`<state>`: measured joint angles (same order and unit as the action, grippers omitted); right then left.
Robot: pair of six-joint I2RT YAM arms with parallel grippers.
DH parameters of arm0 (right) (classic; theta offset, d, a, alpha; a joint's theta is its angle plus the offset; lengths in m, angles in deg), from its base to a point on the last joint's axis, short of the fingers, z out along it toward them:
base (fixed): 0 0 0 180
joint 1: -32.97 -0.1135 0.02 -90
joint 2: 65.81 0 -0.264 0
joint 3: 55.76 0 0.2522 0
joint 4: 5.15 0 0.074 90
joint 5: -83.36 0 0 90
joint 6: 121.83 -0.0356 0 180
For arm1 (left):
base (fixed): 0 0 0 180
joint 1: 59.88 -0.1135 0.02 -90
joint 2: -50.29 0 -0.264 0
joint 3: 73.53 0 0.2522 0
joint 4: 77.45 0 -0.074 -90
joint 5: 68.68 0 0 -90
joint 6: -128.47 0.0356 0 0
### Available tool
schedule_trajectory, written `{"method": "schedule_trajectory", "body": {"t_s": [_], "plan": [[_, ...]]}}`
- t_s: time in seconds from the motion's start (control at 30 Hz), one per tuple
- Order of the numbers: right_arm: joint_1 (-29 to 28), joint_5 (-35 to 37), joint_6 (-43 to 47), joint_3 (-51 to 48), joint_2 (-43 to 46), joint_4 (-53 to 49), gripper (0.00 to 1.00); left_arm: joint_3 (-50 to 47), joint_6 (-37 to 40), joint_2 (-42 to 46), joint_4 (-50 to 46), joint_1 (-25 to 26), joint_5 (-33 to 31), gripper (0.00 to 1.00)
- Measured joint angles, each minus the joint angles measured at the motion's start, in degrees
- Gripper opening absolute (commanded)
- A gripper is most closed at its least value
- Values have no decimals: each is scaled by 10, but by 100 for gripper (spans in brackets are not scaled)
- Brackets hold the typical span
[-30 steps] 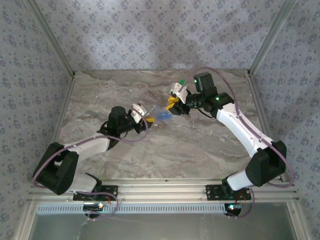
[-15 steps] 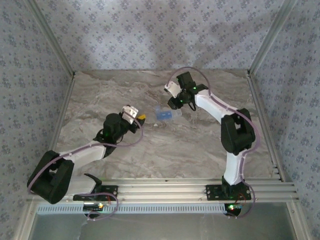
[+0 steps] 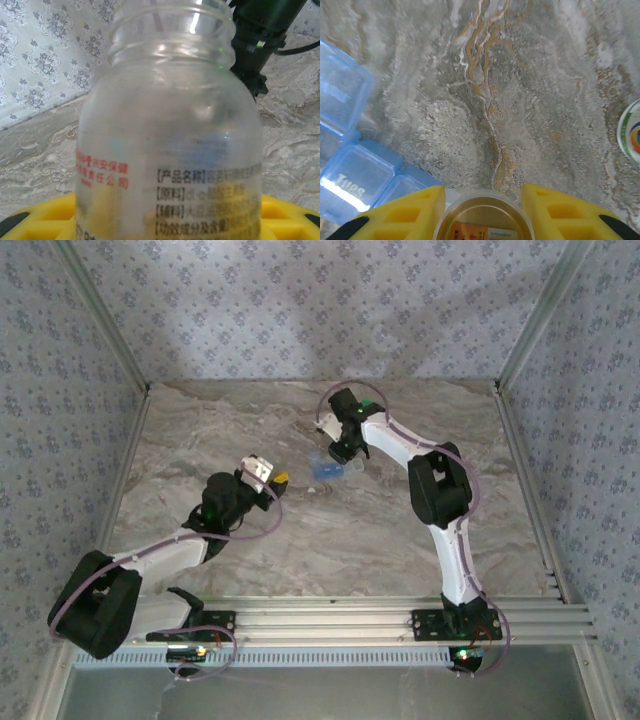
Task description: Sort the pills into containers
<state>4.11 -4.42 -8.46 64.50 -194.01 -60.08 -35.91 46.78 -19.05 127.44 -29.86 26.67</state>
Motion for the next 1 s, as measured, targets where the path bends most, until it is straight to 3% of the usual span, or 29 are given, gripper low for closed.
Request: {"method": "schedule_trajectory", "body": {"t_s": [0.47,0.8,1.0], "plan": [[1,-11,-17,25,-20,-44,0,0,-5,-26,10,12,13,12],[19,-94,-87,-66,36,-34,0,31,-4,-73,-29,13,13,12],[42,-153,-125,-143,95,12,0,76,12,-105,-99,27,17,12]]}}
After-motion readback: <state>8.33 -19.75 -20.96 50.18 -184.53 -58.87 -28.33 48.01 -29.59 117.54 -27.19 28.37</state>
